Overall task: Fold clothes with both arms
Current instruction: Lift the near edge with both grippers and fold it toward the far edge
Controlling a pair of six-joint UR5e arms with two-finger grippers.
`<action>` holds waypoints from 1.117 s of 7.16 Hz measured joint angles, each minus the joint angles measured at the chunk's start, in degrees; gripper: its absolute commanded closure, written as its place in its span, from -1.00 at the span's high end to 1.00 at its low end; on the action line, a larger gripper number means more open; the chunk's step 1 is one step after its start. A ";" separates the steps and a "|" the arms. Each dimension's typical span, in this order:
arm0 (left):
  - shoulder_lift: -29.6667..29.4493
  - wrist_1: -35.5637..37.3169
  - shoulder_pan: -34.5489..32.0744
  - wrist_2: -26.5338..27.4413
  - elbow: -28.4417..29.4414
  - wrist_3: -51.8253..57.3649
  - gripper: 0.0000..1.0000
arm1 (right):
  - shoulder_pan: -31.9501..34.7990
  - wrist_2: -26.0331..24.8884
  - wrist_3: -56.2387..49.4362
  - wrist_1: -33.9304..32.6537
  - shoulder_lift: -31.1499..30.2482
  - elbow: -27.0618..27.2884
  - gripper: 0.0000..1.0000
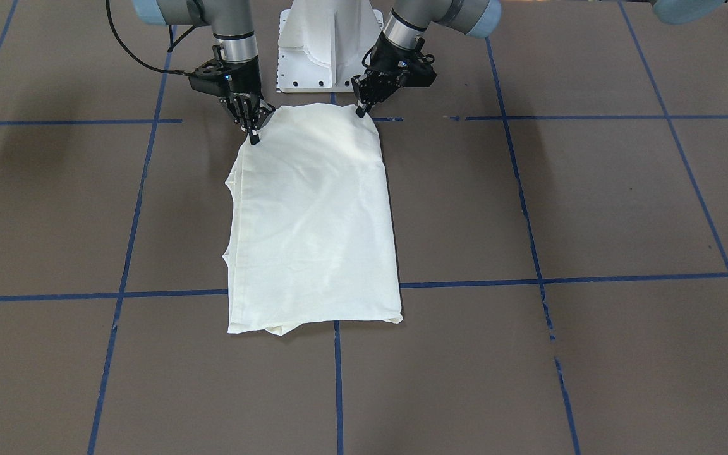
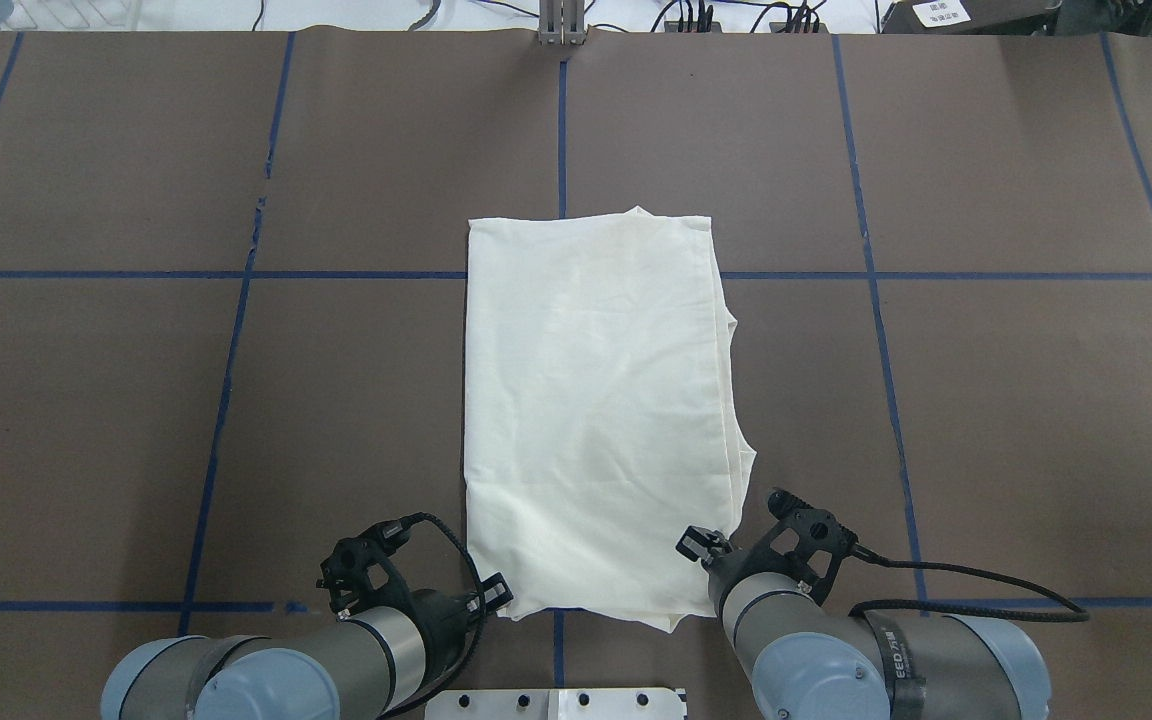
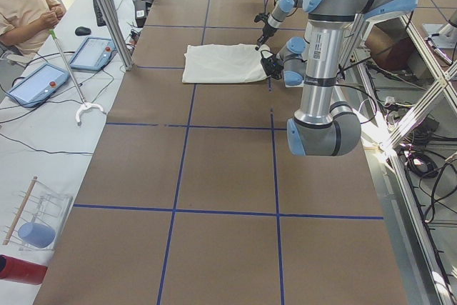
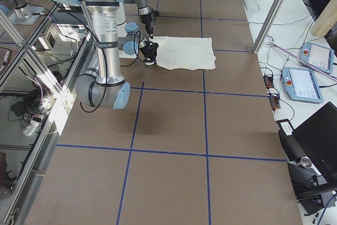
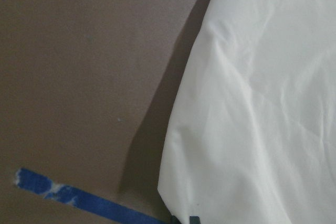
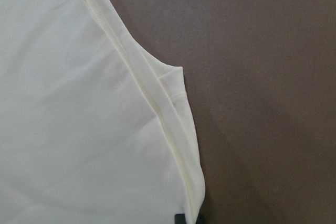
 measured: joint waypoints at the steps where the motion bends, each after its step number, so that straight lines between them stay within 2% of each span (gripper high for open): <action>1: 0.00 0.00 -0.07 -0.04 -0.16 0.11 -1.00 | 0.03 -0.31 0.05 0.04 0.01 -0.01 -1.00; 2: 0.07 0.39 -0.41 -0.25 -1.57 1.55 -1.00 | 0.20 -0.85 0.01 0.06 0.00 0.25 -1.00; 3: 0.42 2.14 -0.91 -0.58 -5.39 4.42 -1.00 | 0.48 -1.33 -0.20 0.07 -0.06 1.44 -1.00; 5: 0.47 12.12 -1.27 -2.15 -16.66 7.33 -1.00 | 0.72 -1.44 -0.53 -1.10 -0.86 7.74 -1.00; 7: 0.20 23.26 -1.18 -4.22 -27.57 7.39 -1.00 | -0.46 -1.04 -0.54 -7.81 -1.15 15.86 -1.00; 8: 0.01 27.31 -1.07 -5.24 -30.44 7.39 -1.00 | -1.08 -0.77 -0.53 -10.30 -0.87 17.51 -1.00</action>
